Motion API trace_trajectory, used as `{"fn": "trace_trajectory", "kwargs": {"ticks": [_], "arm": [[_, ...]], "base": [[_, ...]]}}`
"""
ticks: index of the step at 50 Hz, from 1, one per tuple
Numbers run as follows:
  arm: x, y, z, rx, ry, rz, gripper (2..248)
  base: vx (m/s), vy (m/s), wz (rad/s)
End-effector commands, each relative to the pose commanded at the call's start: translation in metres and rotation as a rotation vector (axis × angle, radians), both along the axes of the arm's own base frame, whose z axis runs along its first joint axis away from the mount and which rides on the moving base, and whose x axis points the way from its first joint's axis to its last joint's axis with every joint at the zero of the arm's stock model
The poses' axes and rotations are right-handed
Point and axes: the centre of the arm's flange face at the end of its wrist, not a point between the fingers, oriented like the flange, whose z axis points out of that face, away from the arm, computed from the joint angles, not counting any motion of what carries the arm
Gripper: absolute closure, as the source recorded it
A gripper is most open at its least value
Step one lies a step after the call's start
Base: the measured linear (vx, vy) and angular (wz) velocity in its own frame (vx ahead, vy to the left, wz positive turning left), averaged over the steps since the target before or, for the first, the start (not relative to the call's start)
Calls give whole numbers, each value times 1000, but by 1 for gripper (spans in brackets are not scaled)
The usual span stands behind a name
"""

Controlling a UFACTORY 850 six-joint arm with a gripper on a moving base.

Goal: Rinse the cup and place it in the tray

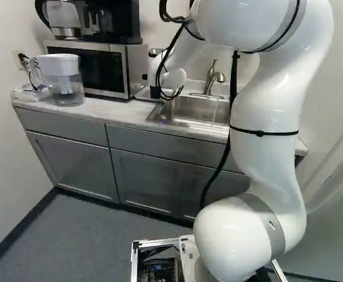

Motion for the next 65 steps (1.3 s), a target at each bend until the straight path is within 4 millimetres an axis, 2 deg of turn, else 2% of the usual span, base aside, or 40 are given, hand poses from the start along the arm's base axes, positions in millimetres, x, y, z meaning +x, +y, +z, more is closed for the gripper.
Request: {"fn": "trace_trajectory", "kwargs": {"ticks": [65], "arm": [[-4,-5,72,21,-110,-6,3]], "base": [[0,0,0]]}}
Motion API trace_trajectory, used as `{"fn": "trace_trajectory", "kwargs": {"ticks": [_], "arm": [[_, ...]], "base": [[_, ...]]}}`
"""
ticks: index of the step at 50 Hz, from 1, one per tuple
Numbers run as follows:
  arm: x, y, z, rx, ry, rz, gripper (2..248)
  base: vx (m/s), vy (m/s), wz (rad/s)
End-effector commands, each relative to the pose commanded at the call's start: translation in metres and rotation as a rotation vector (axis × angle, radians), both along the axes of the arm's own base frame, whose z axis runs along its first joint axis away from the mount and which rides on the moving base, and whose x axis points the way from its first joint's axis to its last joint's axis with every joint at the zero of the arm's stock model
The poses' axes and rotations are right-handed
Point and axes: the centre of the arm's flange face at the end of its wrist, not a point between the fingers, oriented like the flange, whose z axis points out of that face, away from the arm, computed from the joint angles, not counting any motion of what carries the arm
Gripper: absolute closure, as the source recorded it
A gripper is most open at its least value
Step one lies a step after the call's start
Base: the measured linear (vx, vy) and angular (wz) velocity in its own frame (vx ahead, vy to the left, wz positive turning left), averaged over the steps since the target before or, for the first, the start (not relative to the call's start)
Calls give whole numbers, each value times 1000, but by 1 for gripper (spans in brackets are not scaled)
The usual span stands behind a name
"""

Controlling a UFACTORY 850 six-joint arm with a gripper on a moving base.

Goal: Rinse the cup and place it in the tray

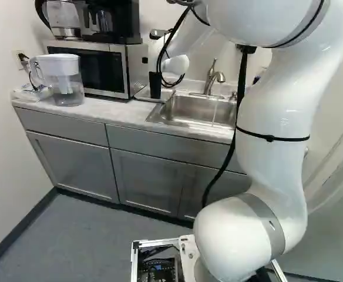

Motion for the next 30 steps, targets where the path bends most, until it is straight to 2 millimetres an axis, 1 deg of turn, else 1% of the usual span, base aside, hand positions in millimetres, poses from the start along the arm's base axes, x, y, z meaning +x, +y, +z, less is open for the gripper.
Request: {"fn": "trace_trajectory", "kwargs": {"ticks": [30], "arm": [[-10,-46,24,-9,66,-71,3]], "base": [[0,0,0]]}}
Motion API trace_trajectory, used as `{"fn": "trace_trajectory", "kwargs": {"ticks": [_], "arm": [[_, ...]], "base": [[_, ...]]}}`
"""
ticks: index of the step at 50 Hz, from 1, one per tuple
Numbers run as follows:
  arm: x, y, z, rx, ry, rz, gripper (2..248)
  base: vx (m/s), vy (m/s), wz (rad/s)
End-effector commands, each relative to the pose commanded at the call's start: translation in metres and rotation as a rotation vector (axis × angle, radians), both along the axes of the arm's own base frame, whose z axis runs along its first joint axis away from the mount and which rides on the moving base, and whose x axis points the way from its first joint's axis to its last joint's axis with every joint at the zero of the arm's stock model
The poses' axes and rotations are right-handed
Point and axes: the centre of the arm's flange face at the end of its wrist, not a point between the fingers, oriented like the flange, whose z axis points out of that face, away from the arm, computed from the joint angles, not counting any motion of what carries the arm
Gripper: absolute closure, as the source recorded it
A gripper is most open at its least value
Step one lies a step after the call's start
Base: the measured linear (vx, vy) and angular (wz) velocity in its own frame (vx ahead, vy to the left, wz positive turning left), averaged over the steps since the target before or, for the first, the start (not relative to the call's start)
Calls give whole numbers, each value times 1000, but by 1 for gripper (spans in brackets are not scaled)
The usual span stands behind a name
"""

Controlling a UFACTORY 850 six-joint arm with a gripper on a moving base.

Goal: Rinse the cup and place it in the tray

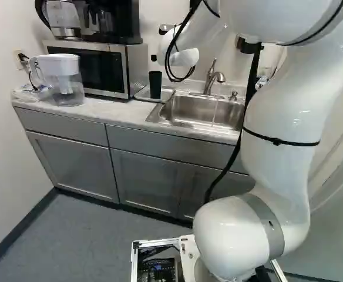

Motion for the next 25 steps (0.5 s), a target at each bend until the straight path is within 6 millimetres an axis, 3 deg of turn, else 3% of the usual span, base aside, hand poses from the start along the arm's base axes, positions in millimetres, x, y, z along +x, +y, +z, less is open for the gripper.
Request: {"fn": "trace_trajectory", "kwargs": {"ticks": [25], "arm": [[-16,-40,21,-3,37,-63,3]], "base": [[0,0,0]]}}
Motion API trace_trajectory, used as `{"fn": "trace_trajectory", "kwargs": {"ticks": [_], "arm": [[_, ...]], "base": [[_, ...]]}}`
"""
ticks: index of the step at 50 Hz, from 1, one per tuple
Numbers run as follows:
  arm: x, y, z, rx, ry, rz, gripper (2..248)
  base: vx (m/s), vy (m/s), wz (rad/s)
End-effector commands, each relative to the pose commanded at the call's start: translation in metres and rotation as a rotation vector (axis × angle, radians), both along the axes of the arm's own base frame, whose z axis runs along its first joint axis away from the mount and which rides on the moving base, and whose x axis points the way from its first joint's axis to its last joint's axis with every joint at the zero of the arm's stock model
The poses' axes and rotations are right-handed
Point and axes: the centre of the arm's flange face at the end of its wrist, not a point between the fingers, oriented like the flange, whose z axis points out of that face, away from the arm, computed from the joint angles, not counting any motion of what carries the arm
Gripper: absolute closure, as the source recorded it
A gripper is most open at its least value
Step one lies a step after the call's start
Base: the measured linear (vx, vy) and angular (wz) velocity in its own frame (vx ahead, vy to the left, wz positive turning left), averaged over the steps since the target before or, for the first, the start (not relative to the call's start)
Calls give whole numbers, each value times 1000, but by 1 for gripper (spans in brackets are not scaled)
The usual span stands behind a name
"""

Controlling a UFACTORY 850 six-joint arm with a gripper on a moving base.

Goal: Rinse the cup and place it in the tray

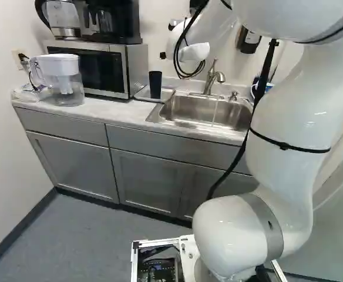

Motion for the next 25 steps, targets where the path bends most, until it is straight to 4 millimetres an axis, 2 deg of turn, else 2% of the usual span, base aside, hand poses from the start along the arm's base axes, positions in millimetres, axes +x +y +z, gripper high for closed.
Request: {"fn": "trace_trajectory", "kwargs": {"ticks": [25], "arm": [[-18,-39,23,0,18,-66,3]], "base": [[0,0,0]]}}
